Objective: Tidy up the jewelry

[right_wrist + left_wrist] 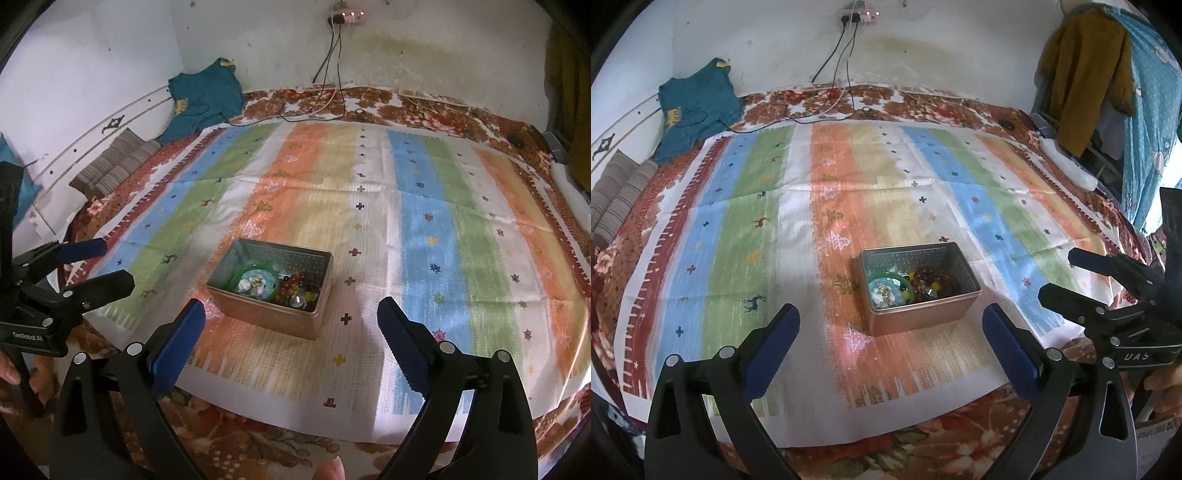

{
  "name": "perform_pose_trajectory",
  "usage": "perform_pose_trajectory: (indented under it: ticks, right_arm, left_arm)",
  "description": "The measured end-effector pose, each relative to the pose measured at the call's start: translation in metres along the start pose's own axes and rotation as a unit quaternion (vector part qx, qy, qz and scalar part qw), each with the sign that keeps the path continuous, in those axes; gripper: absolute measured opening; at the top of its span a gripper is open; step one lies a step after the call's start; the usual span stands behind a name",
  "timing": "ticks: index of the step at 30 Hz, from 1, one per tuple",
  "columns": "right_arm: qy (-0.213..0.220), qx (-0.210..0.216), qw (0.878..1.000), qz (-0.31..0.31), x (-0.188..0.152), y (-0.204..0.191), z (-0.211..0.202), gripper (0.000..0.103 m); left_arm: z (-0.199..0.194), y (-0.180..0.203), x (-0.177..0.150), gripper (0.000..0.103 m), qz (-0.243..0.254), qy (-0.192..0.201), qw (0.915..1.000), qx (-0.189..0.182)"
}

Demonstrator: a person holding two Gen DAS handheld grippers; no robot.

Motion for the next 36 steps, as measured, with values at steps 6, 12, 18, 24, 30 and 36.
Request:
perform_pose_trajectory:
  ticks: [6, 12, 18, 24, 30, 36]
  right_arm:
    - [0.006, -0.001, 1.0, -0.008, -0.002, -0.003, -0.007, 0.095]
    - [0.014, -0.005, 1.0, -0.02, -0.006, -0.007, -0.012, 0.095]
    - [0.029, -0.006, 0.999, -0.034, -0.007, -0.013, -0.018, 0.095]
    - [0.037, -0.005, 0.999, -0.032, -0.007, -0.014, -0.023, 0.095]
    - [0.047, -0.001, 0.998, -0.033, -0.006, -0.015, -0.028, 0.095]
    - [0.052, 0.002, 0.998, -0.03, -0.007, -0.014, -0.031, 0.095]
  left_arm:
    - [-0.006, 0.002, 0.0, 0.097, 0.01, 0.01, 0.9999, 0.003]
    - [-0.01, 0.007, -0.004, 0.097, 0.019, 0.011, 0.9998, 0.001]
    - [-0.013, 0.014, -0.007, 0.097, 0.041, 0.02, 0.9989, 0.007]
    - [-0.014, 0.014, -0.008, 0.097, 0.037, 0.02, 0.9991, 0.007]
    - [-0.016, 0.016, -0.009, 0.097, 0.036, 0.025, 0.999, -0.002]
    - [-0.015, 0.017, -0.009, 0.097, 0.049, 0.029, 0.9983, 0.008]
Point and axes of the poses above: each gripper's, at about its wrist camera, not at the fingertips, and z roughly the way its jaws point, y to its right, x to its top, the point moved 7 cm from there along z, roughly the way its jaws point, and after that the axes turned 5 degrees about y, right-handed, at the moved point
